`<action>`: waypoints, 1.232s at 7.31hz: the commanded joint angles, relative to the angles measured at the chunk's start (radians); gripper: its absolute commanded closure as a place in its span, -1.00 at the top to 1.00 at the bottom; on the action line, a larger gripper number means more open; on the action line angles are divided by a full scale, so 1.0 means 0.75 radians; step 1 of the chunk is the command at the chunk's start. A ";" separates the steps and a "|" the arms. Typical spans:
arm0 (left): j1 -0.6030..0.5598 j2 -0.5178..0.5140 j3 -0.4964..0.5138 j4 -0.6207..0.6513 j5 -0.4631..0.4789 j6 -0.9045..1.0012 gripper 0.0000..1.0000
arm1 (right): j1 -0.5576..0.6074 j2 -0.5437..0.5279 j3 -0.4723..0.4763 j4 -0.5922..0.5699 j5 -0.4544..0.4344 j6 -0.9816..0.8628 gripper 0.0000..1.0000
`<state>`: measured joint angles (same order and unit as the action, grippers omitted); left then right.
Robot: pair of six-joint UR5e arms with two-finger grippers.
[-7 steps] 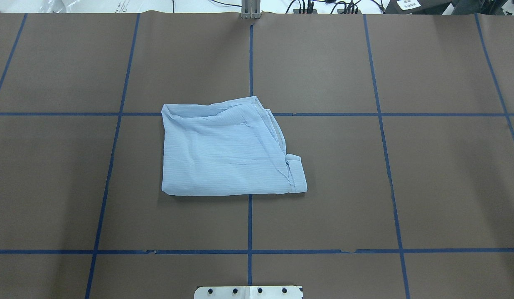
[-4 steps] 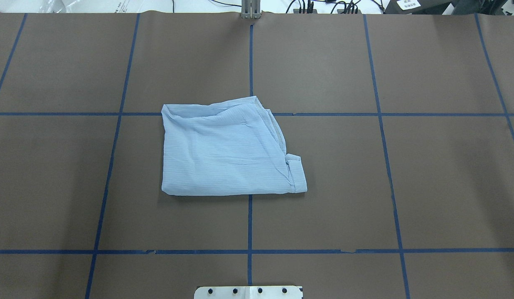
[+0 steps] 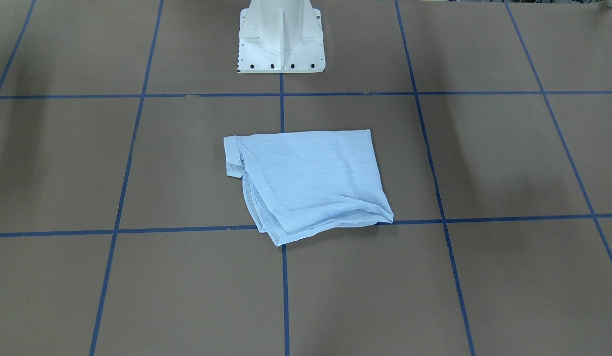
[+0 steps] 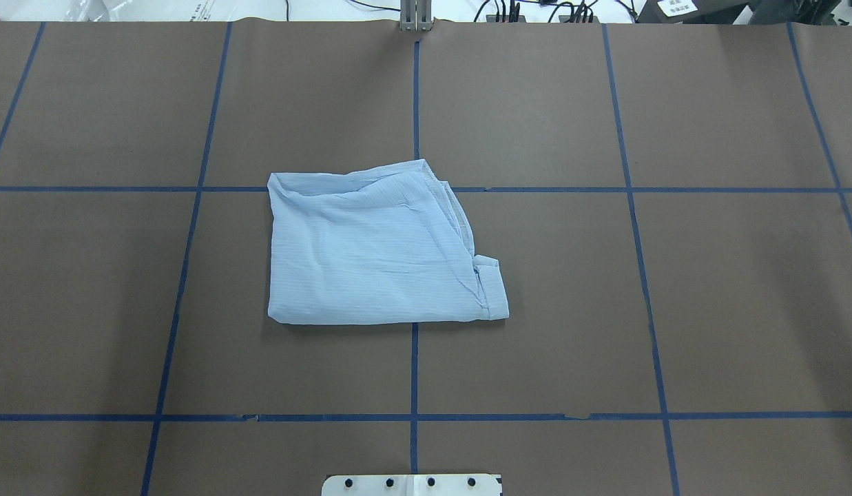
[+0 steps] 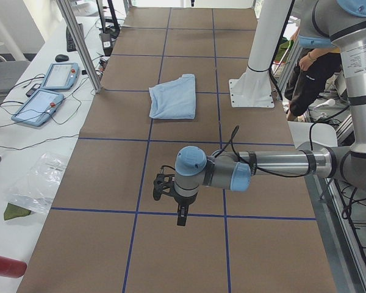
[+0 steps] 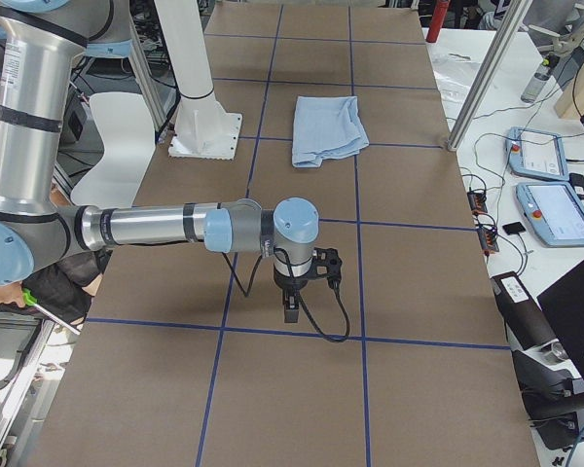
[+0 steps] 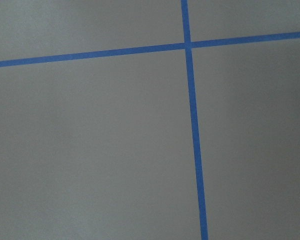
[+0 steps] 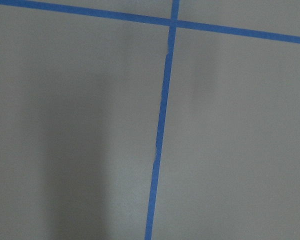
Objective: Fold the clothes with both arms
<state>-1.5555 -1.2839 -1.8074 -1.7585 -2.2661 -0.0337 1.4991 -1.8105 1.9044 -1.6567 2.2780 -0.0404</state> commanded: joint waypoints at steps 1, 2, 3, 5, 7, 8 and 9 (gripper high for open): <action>0.000 0.000 0.033 -0.003 0.019 -0.004 1.00 | -0.001 0.007 -0.015 0.002 0.000 0.001 1.00; 0.000 0.000 0.033 -0.001 0.019 -0.002 1.00 | -0.003 0.007 -0.017 0.002 0.004 0.001 1.00; 0.000 0.004 0.031 -0.001 0.019 -0.004 1.00 | -0.001 0.007 -0.023 0.004 0.036 0.001 1.00; 0.000 0.002 0.051 -0.001 0.021 0.000 1.00 | -0.001 0.007 -0.021 0.004 0.057 0.001 1.00; 0.000 0.004 0.054 0.001 0.021 0.000 1.00 | -0.001 0.000 -0.023 0.004 0.055 0.003 1.00; 0.000 0.006 0.052 -0.001 0.019 0.004 1.00 | -0.001 0.003 -0.028 0.004 0.055 0.003 1.00; 0.000 0.006 0.052 -0.003 0.019 0.008 1.00 | -0.001 0.007 -0.032 0.004 0.055 0.003 1.00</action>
<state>-1.5554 -1.2801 -1.7687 -1.7594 -2.2515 -0.0310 1.4987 -1.8082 1.8842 -1.6536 2.3195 -0.0385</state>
